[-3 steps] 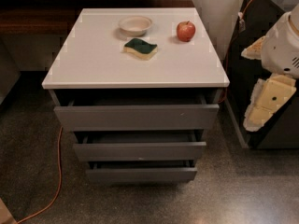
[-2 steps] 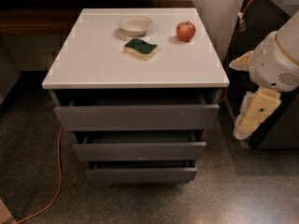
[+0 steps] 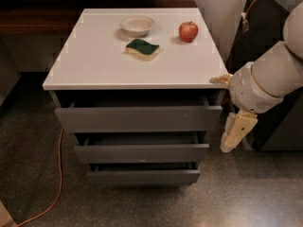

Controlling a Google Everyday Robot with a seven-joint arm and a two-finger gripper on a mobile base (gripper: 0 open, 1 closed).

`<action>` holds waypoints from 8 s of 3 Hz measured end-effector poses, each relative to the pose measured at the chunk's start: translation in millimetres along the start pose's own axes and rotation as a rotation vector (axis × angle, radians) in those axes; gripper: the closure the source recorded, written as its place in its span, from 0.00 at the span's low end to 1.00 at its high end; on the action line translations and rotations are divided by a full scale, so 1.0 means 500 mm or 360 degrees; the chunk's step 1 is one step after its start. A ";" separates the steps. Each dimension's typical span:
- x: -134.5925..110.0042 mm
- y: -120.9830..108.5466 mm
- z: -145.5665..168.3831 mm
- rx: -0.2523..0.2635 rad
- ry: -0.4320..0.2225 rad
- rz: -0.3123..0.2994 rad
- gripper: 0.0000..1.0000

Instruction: Open top drawer

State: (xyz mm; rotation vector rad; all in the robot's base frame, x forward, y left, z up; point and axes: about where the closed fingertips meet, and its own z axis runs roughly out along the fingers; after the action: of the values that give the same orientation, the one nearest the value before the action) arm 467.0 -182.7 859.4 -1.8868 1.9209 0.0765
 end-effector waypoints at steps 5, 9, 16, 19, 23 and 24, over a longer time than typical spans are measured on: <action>0.051 -0.047 0.200 0.0100 0.0078 -0.0460 0.00; 0.073 -0.140 0.384 0.0154 0.0065 -0.0516 0.00; 0.080 -0.168 0.478 0.0162 0.0041 -0.0278 1.00; 0.058 -0.124 0.473 0.0188 0.0049 -0.0224 1.00; 0.057 -0.124 0.471 0.0188 0.0049 -0.0224 0.64; 0.057 -0.124 0.471 0.0188 0.0049 -0.0224 0.96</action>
Offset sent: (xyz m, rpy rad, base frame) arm 0.0549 0.0023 -0.0840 -0.1010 -0.2066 0.2190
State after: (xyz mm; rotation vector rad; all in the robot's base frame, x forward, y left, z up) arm 591.4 -133.0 654.3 -1.9470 1.7658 -0.1078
